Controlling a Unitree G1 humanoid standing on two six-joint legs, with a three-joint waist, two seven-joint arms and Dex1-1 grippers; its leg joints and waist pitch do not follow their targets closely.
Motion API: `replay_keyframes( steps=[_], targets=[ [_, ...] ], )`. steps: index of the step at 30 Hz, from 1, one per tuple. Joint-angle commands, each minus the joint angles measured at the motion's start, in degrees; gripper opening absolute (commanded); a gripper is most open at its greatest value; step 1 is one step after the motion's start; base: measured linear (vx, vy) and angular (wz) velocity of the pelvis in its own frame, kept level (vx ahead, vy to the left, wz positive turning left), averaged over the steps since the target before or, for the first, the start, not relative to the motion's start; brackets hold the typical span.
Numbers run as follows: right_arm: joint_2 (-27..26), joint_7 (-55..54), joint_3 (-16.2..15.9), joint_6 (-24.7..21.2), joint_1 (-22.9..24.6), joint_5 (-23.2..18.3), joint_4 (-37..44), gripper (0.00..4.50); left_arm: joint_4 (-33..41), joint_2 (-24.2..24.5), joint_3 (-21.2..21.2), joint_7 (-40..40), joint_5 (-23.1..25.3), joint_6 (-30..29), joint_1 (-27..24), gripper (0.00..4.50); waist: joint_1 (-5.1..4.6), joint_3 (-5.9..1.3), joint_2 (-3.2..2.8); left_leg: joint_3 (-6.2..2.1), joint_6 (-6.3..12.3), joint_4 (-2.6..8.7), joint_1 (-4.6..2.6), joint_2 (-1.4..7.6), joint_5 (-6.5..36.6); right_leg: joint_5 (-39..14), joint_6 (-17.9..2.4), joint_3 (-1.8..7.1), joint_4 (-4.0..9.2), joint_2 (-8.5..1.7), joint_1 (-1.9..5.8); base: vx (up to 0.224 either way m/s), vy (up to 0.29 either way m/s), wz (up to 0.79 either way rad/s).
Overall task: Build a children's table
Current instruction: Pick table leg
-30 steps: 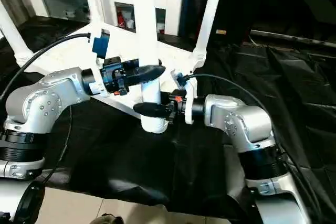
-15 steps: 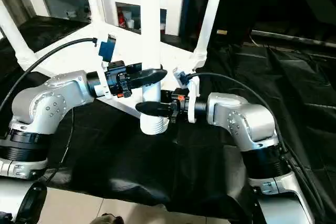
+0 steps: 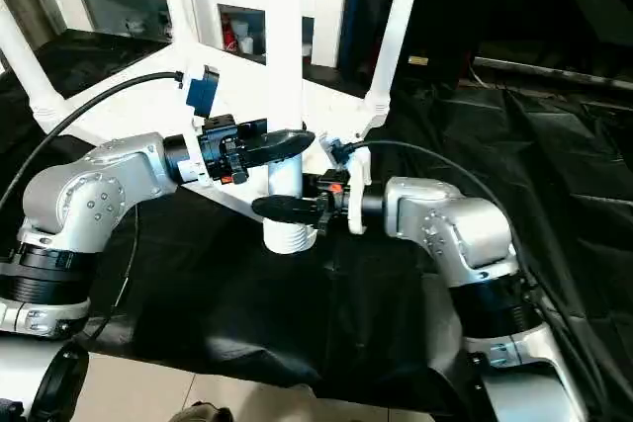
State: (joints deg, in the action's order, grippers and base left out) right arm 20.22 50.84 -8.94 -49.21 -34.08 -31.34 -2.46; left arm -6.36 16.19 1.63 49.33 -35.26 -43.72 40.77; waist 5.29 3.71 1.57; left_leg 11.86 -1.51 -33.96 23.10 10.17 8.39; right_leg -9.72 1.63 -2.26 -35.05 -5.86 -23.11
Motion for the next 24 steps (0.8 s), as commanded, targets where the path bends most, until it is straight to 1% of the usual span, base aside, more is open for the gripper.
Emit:
replay_keyframes(
  steps=[1,2,3,4,6,7,8,11,13,14,15,16,17,18,19,20,21,22,23,24],
  targets=[
    [0.0,-0.4,0.2,0.1,-1.0,0.2,-0.1,2.57,0.8,-0.1,0.1,0.0,0.0,0.1,0.9,1.89,0.2,-4.56,-0.02,-1.47,-4.15,4.11,-2.22,2.42,15.6,-14.7,-10.7,1.55,3.82,-2.16,1.84,0.0,0.0,0.0],
    [0.0,-0.4,0.2,0.1,-1.0,0.2,-0.1,2.57,0.8,-0.1,0.1,0.0,0.0,0.0,0.9,1.89,0.19,-4.59,0.01,-1.44,-4.15,4.07,-2.2,2.4,15.6,-14.6,-10.7,1.56,3.8,-2.15,1.85,0.0,0.0,0.0],
    [-0.1,-0.3,0.3,0.0,-1.0,0.2,-0.2,2.33,0.8,-0.1,0.1,0.0,-0.1,0.0,0.9,1.89,0.19,-4.57,0.07,-1.43,-4.09,4.08,-2.17,2.4,15.5,-14.5,-10.7,1.56,3.79,-2.14,1.88,0.0,0.0,0.0],
    [-0.2,-0.3,0.3,0.0,-1.0,0.2,-0.3,2.33,0.8,-0.1,0.1,0.1,-0.1,0.0,0.9,1.89,0.21,-4.59,0.06,-1.43,-4.04,4.07,-2.17,2.39,15.5,-14.4,-10.7,1.56,3.78,-2.15,1.89,0.0,0.0,0.0],
    [-0.2,-0.3,0.4,0.0,-1.0,0.3,-0.4,2.12,0.7,0.0,0.2,0.2,0.0,0.1,0.9,1.89,0.22,-4.59,0.08,-1.43,-3.93,4.05,-2.13,2.38,15.2,-14.4,-10.7,1.56,3.76,-2.18,1.91,0.0,0.0,0.0],
    [-0.3,-0.3,0.4,0.0,-1.1,0.3,-0.5,2.12,0.7,0.0,0.2,0.3,0.0,0.1,0.9,1.89,0.22,-4.58,0.11,-1.41,-3.87,4.03,-2.09,2.38,15.1,-14.4,-10.7,1.59,3.8,-2.21,1.92,0.0,0.0,0.0],
    [-0.3,-0.4,0.4,0.1,-1.1,0.3,-0.6,1.96,0.7,0.0,0.2,0.4,0.0,0.0,0.9,1.89,0.23,-4.58,0.1,-1.43,-3.83,4.04,-2.1,2.39,15.1,-14.5,-10.6,1.57,3.79,-2.2,1.93,0.0,0.0,0.0],
    [-0.3,-0.3,0.4,0.1,-1.1,0.2,-0.6,1.92,0.8,0.0,0.2,0.5,0.0,0.0,0.8,1.89,0.21,-4.59,0.04,-1.45,-3.96,4.07,-2.2,2.43,15.3,-14.5,-10.6,1.56,3.77,-2.16,1.86,0.0,0.0,0.0],
    [-0.3,-0.3,0.4,0.2,-1.0,0.2,-0.7,1.91,0.9,0.1,0.5,0.5,0.4,0.4,0.8,1.89,0.23,-4.58,0.14,-1.42,-3.93,4.06,-2.16,2.41,15.2,-14.5,-10.6,1.57,3.78,-2.16,1.87,0.0,0.0,0.0],
    [-0.4,-0.5,0.5,0.4,-1.0,0.3,-0.7,1.91,1.2,0.1,0.3,0.2,0.0,-0.6,0.9,1.89,0.23,-4.57,0.15,-1.43,-3.89,4.07,-2.15,2.41,15.2,-14.6,-10.6,1.56,3.79,-2.17,1.9,0.0,0.0,0.0],
    [-0.4,-0.6,0.5,0.5,-1.0,0.4,-0.8,1.91,1.2,0.0,0.1,0.0,-0.6,-1.5,0.9,2.24,0.21,-4.58,0.13,-1.41,-3.93,4.05,-2.13,2.39,15.1,-14.5,-10.6,1.56,3.74,-2.17,1.89,0.0,0.0,0.0],
    [-0.5,-0.6,0.5,0.5,-1.0,0.4,-0.8,1.91,1.3,-0.1,-0.1,-0.1,-1.0,-2.2,1.0,2.45,0.21,-4.57,0.13,-1.41,-3.92,4.04,-2.13,2.38,15.2,-14.6,-10.6,1.56,3.76,-2.18,1.88,0.0,0.0,0.0],
    [-0.6,-0.8,0.6,0.6,-1.0,0.5,-0.9,1.91,1.2,-0.5,-0.7,-0.6,-1.5,-2.5,1.1,2.45,0.2,-4.54,0.16,-1.42,-3.95,4.05,-2.13,2.38,15.4,-15.1,-10.6,1.56,3.82,-2.21,1.88,0.0,0.0,0.0],
    [-0.7,-1.0,0.7,0.8,-1.0,0.6,-1.1,1.91,0.9,-0.9,-1.2,-1.0,-1.9,-2.6,1.2,2.62,0.2,-4.57,0.13,-1.41,-4.01,4.03,-2.15,2.4,15.4,-15.1,-10.7,1.56,3.77,-2.22,1.88,0.0,0.0,0.0],
    [-0.9,-1.3,0.9,1.0,-1.0,0.7,-1.3,1.91,0.7,-1.2,-1.7,-1.4,-2.2,-2.8,1.3,2.65,0.2,-4.56,0.22,-1.42,-3.96,4.03,-2.16,2.4,15.4,-15.1,-10.7,1.55,3.78,-2.19,1.85,0.0,0.0,0.0],
    [-1.4,-2.1,1.3,1.2,-0.9,0.8,-1.6,1.91,0.4,-1.7,-2.3,-2.1,-1.9,-1.3,1.3,2.68,0.19,-4.55,0.18,-1.38,-3.94,4.0,-2.14,2.41,15.3,-14.8,-10.9,1.6,3.85,-2.24,1.79,0.0,0.0,0.0],
    [-1.9,-2.9,1.8,1.5,-0.8,0.8,-1.7,1.91,-0.3,-2.6,-3.3,-3.5,-1.1,1.3,1.3,2.77,0.23,-4.55,0.06,-1.43,-3.99,4.02,-2.16,2.42,15.4,-15.0,-10.9,1.57,3.89,-2.25,1.82,0.0,0.0,0.0],
    [-2.2,-3.3,2.0,1.7,-0.8,0.8,-1.8,1.91,-0.7,-3.1,-3.8,-4.3,-0.5,3.0,1.4,2.91,0.24,-4.53,0.12,-1.45,-3.99,4.02,-2.1,2.4,15.5,-15.1,-10.7,1.57,4.03,-2.23,1.84,0.0,0.0,0.0],
    [-2.6,-4.0,2.5,2.0,-0.8,0.8,-2.0,1.91,-1.4,-3.9,-5.0,-5.0,-0.8,4.3,1.5,3.02,0.21,-4.58,0.17,-1.49,-4.02,4.05,-2.05,2.45,15.7,-15.0,-10.6,1.56,4.0,-2.32,1.99,0.0,0.0,0.0],
    [-2.9,-4.6,3.0,2.2,-0.7,0.8,-2.2,1.91,-1.9,-5.1,-6.5,-5.6,-1.5,6.3,1.7,3.02,0.19,-4.55,0.19,-1.49,-4.04,4.07,-2.02,2.42,15.7,-15.1,-10.5,1.55,4.07,-2.3,1.95,0.0,0.0,0.0]
  ],
)
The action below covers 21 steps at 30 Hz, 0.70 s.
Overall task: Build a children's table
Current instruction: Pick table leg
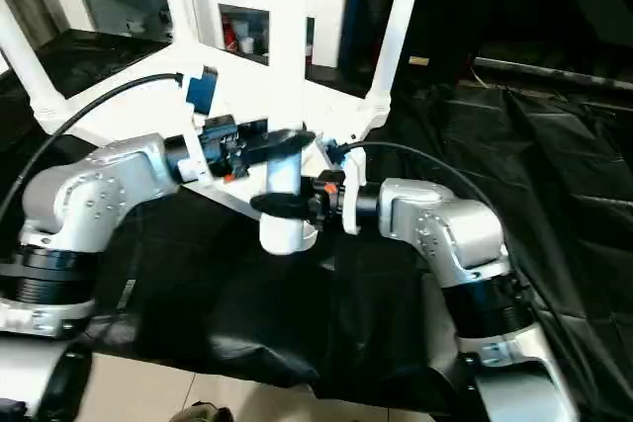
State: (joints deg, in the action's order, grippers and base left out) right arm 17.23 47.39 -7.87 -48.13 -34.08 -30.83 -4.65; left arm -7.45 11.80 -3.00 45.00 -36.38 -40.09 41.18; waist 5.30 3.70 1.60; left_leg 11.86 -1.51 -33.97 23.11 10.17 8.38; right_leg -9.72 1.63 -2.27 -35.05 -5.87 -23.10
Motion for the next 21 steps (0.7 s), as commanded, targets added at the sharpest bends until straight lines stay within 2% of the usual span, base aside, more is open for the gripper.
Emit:
replay_keyframes(
  steps=[1,2,4,6,7,8,10,11,12,13,15,16,18,19,20,21],
  targets=[
    [-0.6,-2.2,2.6,1.4,-0.6,0.3,-0.2,1.91,-1.6,-2.6,-4.8,-2.8,-2.3,5.0,1.7,3.02,0.14,-4.58,0.39,-1.43,-3.95,4.01,-1.99,2.36,15.8,-15.3,-10.4,1.57,4.15,-2.32,1.98,0.0,0.0,0.0],
    [-1.8,-4.2,3.8,1.8,-0.4,0.2,-0.5,1.91,-3.4,-5.7,-10.4,-6.1,-6.8,6.8,2.8,3.02,0.21,-4.61,0.38,-1.32,-4.04,3.89,-1.99,2.32,15.5,-14.6,-11.1,1.55,4.03,-2.41,2.01,0.0,0.0,0.0],
    [-2.5,-5.4,4.6,2.2,-0.3,0.2,-0.8,1.91,-4.6,-6.7,-13.2,-6.7,-9.2,7.5,3.3,3.02,0.28,-4.73,0.39,-1.42,-3.81,3.83,-1.95,2.26,15.5,-14.0,-11.3,1.47,3.93,-2.34,2.06,0.0,0.0,0.0],
    [-3.1,-6.6,5.3,2.8,-0.2,0.4,-1.1,1.91,-5.2,-6.8,-14.0,-6.3,-9.6,8.5,3.2,3.02,0.21,-4.66,0.37,-1.45,-3.36,3.95,-1.94,2.23,15.1,-13.9,-10.7,1.42,4.0,-2.2,2.05,0.0,0.0,0.0],
    [-4.7,-10.4,7.0,4.8,0.1,1.4,-1.8,1.91,-6.8,-6.7,-15.8,-5.7,-10.4,9.7,2.8,3.02,0.16,-4.69,0.04,-1.45,-3.4,3.95,-1.98,2.24,14.6,-13.6,-10.5,1.45,3.93,-2.14,2.0,0.0,0.0,0.0],
    [-5.2,-12.0,7.6,5.9,0.2,2.0,-2.1,1.91,-7.4,-6.6,-16.5,-5.5,-10.9,9.8,2.7,3.02,-0.06,-4.68,0.16,-1.34,-3.62,3.94,-1.97,2.15,14.7,-13.7,-10.3,1.49,3.98,-2.07,1.75,0.0,0.0,0.0],
    [-5.8,-16.2,9.1,8.5,0.3,4.0,-3.8,1.91,-8.8,-4.7,-14.6,-4.6,-7.0,12.0,2.1,3.02,-0.04,-4.7,-0.08,-1.45,-4.15,4.05,-2.12,2.19,15.1,-14.5,-9.8,1.45,4.1,-2.1,1.65,0.0,0.0,0.0],
    [-5.7,-16.5,9.1,8.9,0.3,4.4,-3.9,1.91,-9.0,-4.3,-14.0,-4.3,-6.1,12.3,2.0,3.02,-0.17,-4.72,-0.04,-1.44,-4.58,4.15,-2.25,2.21,15.7,-15.0,-9.0,1.46,4.1,-1.92,1.74,0.0,0.0,0.0],
    [-4.3,-18.5,8.1,11.7,1.0,7.9,-4.9,1.91,-10.8,-0.4,-7.1,-1.4,2.8,16.4,1.1,3.02,-0.17,-4.72,-0.26,-1.46,-4.78,4.17,-2.35,2.28,15.8,-14.9,-8.9,1.49,4.09,-1.94,1.7,0.0,0.0,0.0],
    [-3.4,-19.3,7.5,12.9,1.4,9.6,-5.3,1.91,-11.7,1.8,-2.9,0.3,7.7,18.7,0.5,3.02,-0.06,-4.69,-0.31,-1.78,-5.37,4.5,-2.55,2.44,16.5,-16.9,-5.4,1.64,4.54,-1.91,1.42,0.0,0.0,0.0],
    [-2.1,-19.7,7.2,14.4,2.8,11.4,-5.0,1.9,-15.4,6.2,6.2,4.3,17.4,24.7,0.2,3.02,0.13,-4.65,-0.34,-1.74,-5.81,4.56,-2.56,2.4,16.5,-16.5,-4.4,1.78,4.65,-1.95,1.43,0.0,0.0,0.0],
    [-1.8,-19.6,7.3,15.0,3.3,11.6,-4.6,1.9,-17.2,7.5,9.0,5.3,20.1,26.6,0.4,3.2,0.09,-4.64,-0.42,-1.67,-5.91,4.58,-2.61,2.38,16.9,-16.4,-4.1,1.83,4.55,-1.85,1.32,0.0,0.0,0.0],
    [-1.0,-19.4,8.0,14.3,4.7,11.1,-3.1,1.9,-21.8,11.2,17.0,10.4,26.7,30.0,1.1,3.37,0.07,-4.76,-0.3,-1.76,-5.84,4.59,-2.44,2.28,16.4,-15.2,-4.5,1.83,4.35,-2.02,1.52,0.0,0.0,0.0],
    [-1.1,-19.7,8.5,14.1,5.1,11.0,-2.6,1.9,-23.8,12.1,19.2,12.7,28.6,31.0,1.4,3.37,-0.16,-4.79,-0.36,-1.69,-5.59,4.56,-2.33,2.28,16.1,-14.0,-5.3,1.87,4.04,-2.01,1.55,0.0,0.0,0.0],
    [-1.0,-19.8,8.9,13.8,5.5,10.9,-2.1,1.9,-26.5,12.8,20.8,13.8,30.8,33.6,2.0,3.51,-0.3,-4.97,-1.03,-1.69,-5.71,4.4,-2.38,2.22,15.4,-11.8,-6.8,1.83,3.71,-2.04,1.6,0.0,0.0,0.0],
    [-1.0,-19.9,9.1,14.0,5.8,10.9,-1.9,1.9,-28.8,12.9,21.5,14.1,32.5,35.5,2.6,3.51,-0.53,-5.01,-0.63,-1.55,-5.5,4.34,-2.26,2.21,15.1,-9.9,-8.2,1.73,3.6,-2.04,1.78,0.0,0.0,0.0]
  ],
)
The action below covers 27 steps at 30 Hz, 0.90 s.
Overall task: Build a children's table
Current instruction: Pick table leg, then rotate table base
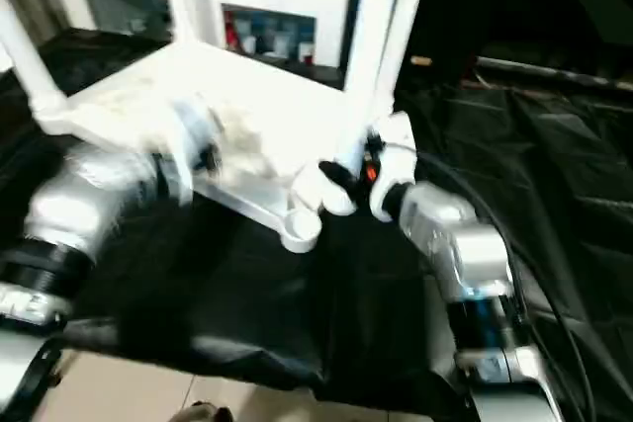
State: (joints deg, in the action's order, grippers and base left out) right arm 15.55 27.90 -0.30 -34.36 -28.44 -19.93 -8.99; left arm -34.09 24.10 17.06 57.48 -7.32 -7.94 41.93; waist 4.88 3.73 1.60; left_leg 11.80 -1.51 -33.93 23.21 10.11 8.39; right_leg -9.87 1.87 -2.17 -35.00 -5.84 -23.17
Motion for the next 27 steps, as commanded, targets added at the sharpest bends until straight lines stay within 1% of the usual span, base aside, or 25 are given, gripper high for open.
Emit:
replay_keyframes(
  steps=[1,2,3,4,5,6,7,8,9,11,12,14,16,17,19,20,21,22,24,26,27],
  targets=[
    [0.9,-0.8,1.8,0.4,0.5,0.1,2.7,1.9,-4.9,1.0,2.6,2.5,5.3,5.6,2.6,3.68,-0.15,-5.0,-1.06,-1.57,-5.28,4.26,-2.32,2.21,15.0,-9.4,-8.9,1.66,3.67,-2.08,1.88,0.0,0.0,0.0],
    [1.0,-1.1,2.2,0.4,0.6,0.1,2.9,1.9,-6.7,1.3,3.4,3.3,6.6,7.3,3.1,3.82,-0.27,-5.04,-1.12,-1.56,-5.23,4.2,-2.24,2.22,15.2,-8.7,-9.6,1.67,3.51,-2.17,2.09,0.0,0.0,0.0],
    [1.0,-1.1,2.2,0.4,0.6,0.1,2.9,1.9,-6.7,1.3,3.4,3.3,6.6,7.3,3.1,3.82,-0.27,-5.04,-1.01,-1.49,-5.14,4.2,-2.36,2.27,15.4,-8.5,-9.9,1.66,3.59,-2.16,2.06,0.0,0.0,0.0],
    [1.3,-1.3,2.6,0.5,0.9,0.1,3.0,1.9,-9.4,1.4,4.2,4.0,8.0,8.4,4.0,3.83,-0.4,-5.06,-1.07,-1.54,-5.04,4.16,-2.32,2.4,15.4,-7.6,-11.3,1.61,3.27,-2.29,2.14,0.0,0.0,0.0],
    [1.6,-1.4,2.9,0.6,1.1,0.2,3.2,1.9,-11.7,1.4,4.9,4.6,9.1,9.8,4.9,3.9,-0.42,-4.94,-1.0,-1.34,-4.85,4.08,-2.6,2.34,16.3,-8.7,-11.8,1.61,3.53,-2.17,1.88,0.0,0.0,0.0],
    [1.8,-1.4,3.1,0.7,1.3,0.2,3.4,1.9,-13.9,1.0,5.5,3.7,10.1,10.7,5.8,4.05,-0.37,-4.88,-1.74,-1.44,-4.94,4.09,-2.64,2.27,17.4,-10.0,-12.0,1.65,3.63,-2.18,1.84,0.0,0.0,0.0],
    [1.9,-1.4,3.1,0.8,1.5,0.3,3.6,1.9,-15.9,0.7,5.9,2.8,10.8,11.6,6.5,4.05,-0.44,-4.84,-1.63,-1.44,-5.14,4.15,-2.73,2.32,18.1,-10.4,-11.9,1.63,3.77,-2.17,1.84,0.0,0.0,0.0],
    [1.9,-1.5,3.3,0.8,1.7,0.2,3.7,1.9,-18.2,0.0,6.4,0.2,11.9,13.3,7.3,4.14,-0.39,-4.89,-1.42,-1.56,-5.24,4.17,-2.75,2.44,18.7,-10.5,-12.2,1.63,3.64,-2.31,2.0,0.0,0.0,0.0],
    [1.9,-1.6,3.4,0.8,1.8,0.2,3.8,1.9,-19.9,-0.7,6.9,-2.5,12.9,14.1,7.8,4.14,-0.41,-4.81,-1.33,-1.5,-5.13,4.19,-2.7,2.42,19.2,-11.0,-12.2,1.65,3.78,-2.24,1.91,0.0,0.0,0.0],
    [1.7,-1.8,3.3,0.8,2.0,0.2,4.0,1.9,-24.7,-2.2,7.4,-7.2,14.9,17.4,9.2,4.18,-0.28,-4.88,-1.62,-1.54,-4.94,4.05,-2.94,2.43,20.5,-12.3,-12.2,1.69,4.11,-2.32,1.85,0.0,0.0,0.0],
    [1.5,-1.8,3.2,0.7,2.1,0.1,4.3,1.9,-26.3,-2.9,7.1,-7.5,15.1,18.2,9.6,4.18,-0.2,-4.93,-1.5,-1.59,-4.69,4.04,-2.75,2.44,19.8,-12.0,-12.4,1.67,3.98,-2.41,2.11,0.0,0.0,0.0],
    [1.5,-1.6,2.9,0.4,2.2,0.1,4.6,1.9,-28.3,-3.6,6.9,-7.3,15.6,18.6,10.0,4.18,-0.04,-4.97,-1.55,-1.58,-4.15,3.97,-2.71,2.48,18.8,-11.6,-12.7,1.66,4.03,-2.5,2.08,0.0,0.0,0.0],
    [1.7,-1.3,2.6,0.5,2.3,0.2,4.7,1.9,-29.0,-3.9,6.9,-7.0,15.8,18.5,10.2,4.18,-0.08,-4.96,-1.52,-1.59,-3.89,4.03,-2.63,2.52,18.5,-11.0,-13.1,1.58,3.93,-2.37,2.09,0.0,0.0,0.0],
    [1.7,-1.1,2.5,0.5,2.4,0.2,4.7,1.9,-29.8,-4.1,6.7,-6.4,15.8,18.5,10.4,3.9,-0.11,-4.91,-1.53,-1.61,-3.77,4.06,-2.6,2.51,18.6,-11.2,-13.3,1.55,3.94,-2.42,2.1,0.0,0.0,0.0],
    [2.0,-0.7,2.2,0.7,2.5,0.4,4.6,1.9,-31.8,-4.4,6.5,-5.1,16.0,18.8,11.0,3.83,-0.07,-4.96,-1.62,-1.6,-3.8,4.01,-2.81,2.55,19.0,-11.4,-13.5,1.55,4.01,-2.46,1.95,0.0,0.0,0.0],
    [2.1,-0.5,2.1,0.8,2.5,0.5,4.5,1.9,-32.4,-4.4,6.6,-3.7,16.0,18.6,11.3,3.65,-0.05,-4.88,-1.56,-1.59,-3.8,4.06,-2.79,2.52,19.3,-11.8,-13.7,1.54,4.09,-2.45,1.95,0.0,0.0,0.0],
    [2.2,-0.3,2.0,1.0,2.4,0.6,4.3,1.9,-33.8,-4.3,7.1,0.1,16.4,18.8,11.9,3.51,-0.05,-4.87,-1.54,-1.58,-3.8,4.06,-2.81,2.52,19.3,-11.9,-13.7,1.55,4.1,-2.48,1.94,0.0,0.0,0.0],
    [2.2,-0.3,2.0,1.0,2.4,0.6,4.3,1.9,-33.8,-4.3,7.1,0.1,16.4,18.8,11.9,3.51,0.02,-4.89,-1.71,-1.6,-3.84,4.07,-2.84,2.54,19.3,-11.8,-13.8,1.57,4.16,-2.56,1.93,0.0,0.0,0.0],
    [2.2,-0.1,1.9,1.2,2.2,0.8,4.0,1.9,-34.7,-4.2,7.2,2.8,16.7,19.1,12.5,3.39,-0.02,-4.95,-1.67,-1.63,-3.78,4.09,-2.72,2.58,19.0,-10.1,-14.4,1.54,3.85,-2.57,2.09,0.0,0.0,0.0],
    [2.4,0.1,1.7,1.5,2.0,1.1,3.7,1.9,-34.8,-4.0,7.6,7.3,17.0,18.0,13.2,3.33,0.01,-4.98,-1.57,-1.53,-3.35,4.01,-2.67,2.53,18.0,-9.3,-14.8,1.56,3.84,-2.67,2.17,0.0,0.0,0.0],
    [2.5,0.3,1.6,1.6,2.0,1.2,3.6,1.9,-34.2,-3.5,8.6,11.8,17.4,16.5,13.4,3.08,0.03,-4.97,-1.48,-1.51,-3.14,3.99,-2.58,2.54,17.4,-8.7,-15.1,1.55,3.73,-2.71,2.25,0.0,0.0,0.0]
  ],
)
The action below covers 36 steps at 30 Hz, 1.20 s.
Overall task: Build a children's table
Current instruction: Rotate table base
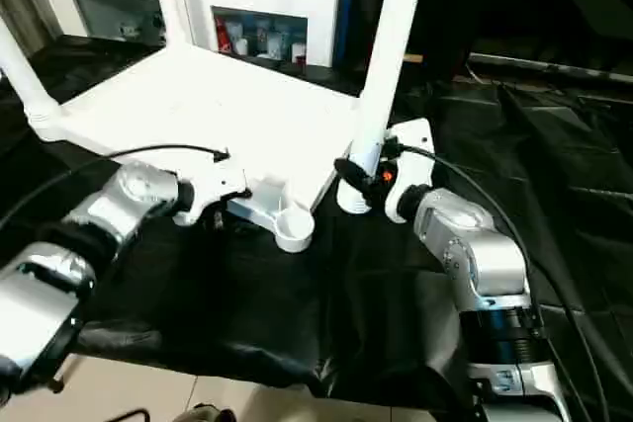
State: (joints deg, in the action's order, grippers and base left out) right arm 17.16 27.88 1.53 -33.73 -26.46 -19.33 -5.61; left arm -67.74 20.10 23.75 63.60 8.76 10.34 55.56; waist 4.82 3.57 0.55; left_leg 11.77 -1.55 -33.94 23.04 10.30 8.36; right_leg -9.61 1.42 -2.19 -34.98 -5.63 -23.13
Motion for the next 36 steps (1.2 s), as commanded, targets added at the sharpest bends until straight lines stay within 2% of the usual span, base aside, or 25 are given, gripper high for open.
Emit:
replay_keyframes(
  steps=[1,3,6,9,12,13,17,18,19,20,21,22,25,27,28,31,33,36],
  targets=[
    [0.9,0.4,-0.4,1.0,0.0,0.7,0.2,1.9,-0.1,0.9,2.8,8.1,1.9,-2.5,-0.2,3.08,0.11,-4.83,-0.47,-1.47,-2.99,4.0,-2.4,2.34,17.1,-8.7,-14.8,1.58,3.66,-2.96,2.22,0.0,0.0,0.0],
    [1.0,0.6,-0.5,1.2,0.0,0.8,0.0,1.9,0.4,1.6,4.6,10.4,3.5,-2.8,-0.1,3.03,0.02,-4.68,-0.43,-1.48,-2.84,4.11,-2.32,2.42,17.1,-8.8,-15.1,1.56,3.62,-2.9,2.24,0.0,0.0,0.0],
    [1.3,0.9,-0.9,1.7,-0.1,1.4,-0.5,1.9,0.5,2.2,6.2,12.2,5.5,-2.8,0.2,2.63,0.07,-4.62,-0.51,-1.46,-2.94,4.11,-2.62,2.52,18.6,-10.9,-14.9,1.66,3.91,-3.06,2.08,0.0,0.0,0.0],
    [1.4,1.3,-1.5,2.4,-0.2,2.1,-1.1,1.9,0.4,2.8,7.8,14.5,7.8,-2.5,0.3,2.56,0.06,-4.47,-0.6,-1.58,-3.45,4.25,-2.66,2.54,19.9,-13.4,-14.5,1.66,4.11,-3.14,2.01,0.0,0.0,0.0],
    [1.4,1.5,-1.8,3.0,-0.3,2.8,-1.7,1.9,1.5,3.1,8.6,15.9,8.8,-3.0,0.0,2.17,0.06,-4.39,-0.51,-1.68,-3.83,4.3,-2.8,2.58,21.7,-16.1,-14.1,1.69,4.4,-3.25,1.85,0.0,0.0,0.0],
    [1.4,1.6,-1.8,3.2,-0.4,3.0,-1.9,1.9,2.0,3.2,8.7,16.4,8.7,-3.4,-0.1,2.17,0.09,-4.41,-0.61,-1.73,-3.88,4.31,-2.8,2.61,21.7,-16.2,-14.0,1.7,4.38,-3.32,1.86,0.0,0.0,0.0],
    [1.2,1.6,-1.8,3.8,-0.6,3.2,-2.4,1.9,3.3,1.9,5.9,16.9,6.0,-5.0,-0.4,1.74,0.09,-4.49,-0.73,-1.68,-3.85,4.32,-2.82,2.58,21.7,-15.0,-14.4,1.66,4.23,-3.09,1.77,0.0,0.0,0.0],
    [1.1,1.6,-1.8,3.8,-0.5,3.2,-2.3,1.9,3.6,1.5,5.2,17.4,5.3,-6.3,-0.5,1.74,0.17,-4.55,-0.99,-1.65,-3.75,4.25,-2.82,2.56,21.2,-13.9,-14.8,1.68,4.12,-3.11,1.8,0.0,0.0,0.0],
    [1.1,1.6,-1.8,3.8,-0.5,3.2,-2.3,1.9,3.6,1.5,5.2,17.4,5.3,-6.3,-0.5,1.64,0.15,-4.55,-0.89,-1.6,-3.68,4.27,-2.78,2.54,21.0,-13.4,-15.0,1.67,4.12,-3.03,1.83,0.0,0.0,0.0],
    [1.1,1.6,-1.9,3.9,-0.5,3.2,-2.2,1.9,4.0,0.7,4.0,18.1,4.0,-8.7,-0.5,1.54,0.15,-4.62,-0.84,-1.56,-3.56,4.24,-2.78,2.56,20.6,-12.4,-15.3,1.66,4.0,-3.01,1.9,0.0,0.0,0.0],
    [0.8,1.4,-1.8,3.8,-0.1,3.0,-1.9,1.9,4.8,-1.0,2.0,16.7,2.2,-13.9,-0.9,1.46,0.14,-4.63,-0.95,-1.52,-3.44,4.23,-2.74,2.55,20.1,-11.4,-15.7,1.65,3.89,-3.01,1.97,0.0,0.0,0.0],
    [0.8,1.4,-1.8,3.8,-0.1,3.0,-1.9,1.9,4.8,-1.0,1.9,16.6,2.2,-14.0,-1.0,1.4,0.12,-4.65,-0.89,-1.49,-3.35,4.2,-2.68,2.53,19.8,-10.8,-16.0,1.62,3.77,-2.98,2.03,0.0,0.0,0.0],
    [0.6,1.2,-1.6,3.7,0.5,3.0,-1.5,1.9,5.5,-2.8,0.5,10.5,2.3,-19.8,-2.1,1.29,0.19,-4.61,-0.74,-1.5,-2.38,4.09,-2.54,2.5,19.4,-10.8,-16.3,1.59,3.92,-3.06,2.17,0.0,0.0,0.0],
    [0.3,1.0,-1.5,3.5,0.8,3.0,-1.4,1.9,6.9,-3.6,-0.4,7.4,2.0,-23.1,-3.2,1.12,0.16,-4.54,-0.62,-1.54,-1.97,4.05,-2.42,2.44,19.5,-12.2,-15.9,1.57,4.07,-3.09,2.23,0.0,0.0,0.0],
    [0.2,0.9,-1.4,3.4,0.9,2.9,-1.4,1.9,7.5,-4.3,-1.3,5.8,1.4,-25.0,-3.7,1.12,-0.07,-4.41,-0.24,-1.66,-1.73,4.18,-1.99,2.27,19.4,-14.5,-15.0,1.45,4.32,-3.1,2.56,0.0,0.0,0.0],
    [-0.1,0.8,-1.5,3.2,1.0,2.9,-1.3,1.9,8.5,-5.8,-3.7,0.4,0.5,-28.9,-4.4,0.96,-0.51,-4.18,-0.24,-1.92,-1.94,4.26,-1.97,2.13,20.9,-21.8,-12.4,1.26,5.07,-3.2,2.45,0.0,0.0,0.0],
    [-0.4,0.6,-1.5,3.0,0.9,2.9,-1.4,1.9,9.0,-6.9,-5.7,-3.7,-0.2,-32.0,-4.6,0.88,-1.23,-4.13,-0.14,-2.16,-2.29,4.35,-2.0,2.04,22.4,-24.9,-11.1,1.05,5.39,-2.95,2.25,0.0,0.0,0.0],
    [-0.6,0.6,-1.7,2.9,0.7,3.1,-1.8,1.9,11.1,-7.7,-7.4,-9.5,-0.1,-34.1,-5.6,0.76,-2.09,-3.91,0.3,-2.54,-2.03,4.55,-1.49,1.73,23.3,-28.6,-9.0,0.64,5.92,-2.79,2.43,0.0,0.0,0.0]
  ],
)
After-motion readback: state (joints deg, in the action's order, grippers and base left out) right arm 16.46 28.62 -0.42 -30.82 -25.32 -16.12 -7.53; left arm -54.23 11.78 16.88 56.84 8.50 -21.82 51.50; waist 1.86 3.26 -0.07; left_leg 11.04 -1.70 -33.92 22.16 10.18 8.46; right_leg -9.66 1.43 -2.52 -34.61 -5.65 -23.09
